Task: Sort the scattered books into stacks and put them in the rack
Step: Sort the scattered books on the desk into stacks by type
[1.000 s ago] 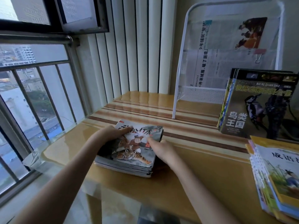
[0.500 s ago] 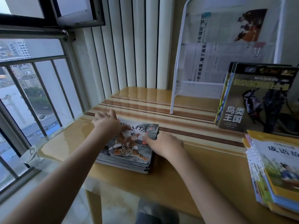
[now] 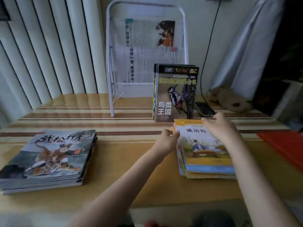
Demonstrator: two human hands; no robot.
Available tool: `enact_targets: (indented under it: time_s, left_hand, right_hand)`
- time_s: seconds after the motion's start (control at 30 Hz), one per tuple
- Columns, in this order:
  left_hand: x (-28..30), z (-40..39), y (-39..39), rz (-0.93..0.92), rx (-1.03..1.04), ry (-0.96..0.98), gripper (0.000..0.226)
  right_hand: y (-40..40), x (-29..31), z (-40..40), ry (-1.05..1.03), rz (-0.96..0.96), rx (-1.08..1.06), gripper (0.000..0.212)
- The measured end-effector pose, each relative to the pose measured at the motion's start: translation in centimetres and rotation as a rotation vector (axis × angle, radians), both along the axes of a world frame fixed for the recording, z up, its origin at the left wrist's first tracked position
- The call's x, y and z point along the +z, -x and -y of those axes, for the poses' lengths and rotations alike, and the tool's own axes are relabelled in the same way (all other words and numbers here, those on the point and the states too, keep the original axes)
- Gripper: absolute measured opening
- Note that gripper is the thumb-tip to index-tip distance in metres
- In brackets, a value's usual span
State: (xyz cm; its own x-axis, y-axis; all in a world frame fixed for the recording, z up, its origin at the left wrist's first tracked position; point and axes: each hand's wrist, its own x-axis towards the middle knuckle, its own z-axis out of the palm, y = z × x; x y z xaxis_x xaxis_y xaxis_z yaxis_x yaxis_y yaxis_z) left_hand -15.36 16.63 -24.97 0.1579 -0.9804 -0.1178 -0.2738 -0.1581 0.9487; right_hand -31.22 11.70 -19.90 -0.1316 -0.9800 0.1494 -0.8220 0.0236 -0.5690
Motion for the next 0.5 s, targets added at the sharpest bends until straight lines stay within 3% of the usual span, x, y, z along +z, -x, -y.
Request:
enact_targets:
  time_s: [0.13, 0.27, 0.37, 0.5]
  left_hand:
    - [-1.4, 1.6, 2.2, 0.061, 0.071, 0.028, 0.057]
    - [-2.0, 1.9, 3.7, -0.069, 0.015, 0.053, 0.069]
    - [-4.2, 3.7, 3.8, -0.281, 0.060, 0.016, 0.060]
    - [-2.4, 2.4, 3.6, -0.609, 0.175, 0.032, 0.048]
  right_hand:
    - [4.9, -2.5, 1.4, -0.325, 0.027, 0.050, 0.076]
    - [5.3, -4.0, 0.6, -0.361, 0.198, 0.109, 0.094]
    - [5.3, -4.4, 0.1, -0.313, 0.354, 0.084, 0.081]
    - [5.4, -4.4, -0.8, -0.247, 0.566, 0.139, 0.062]
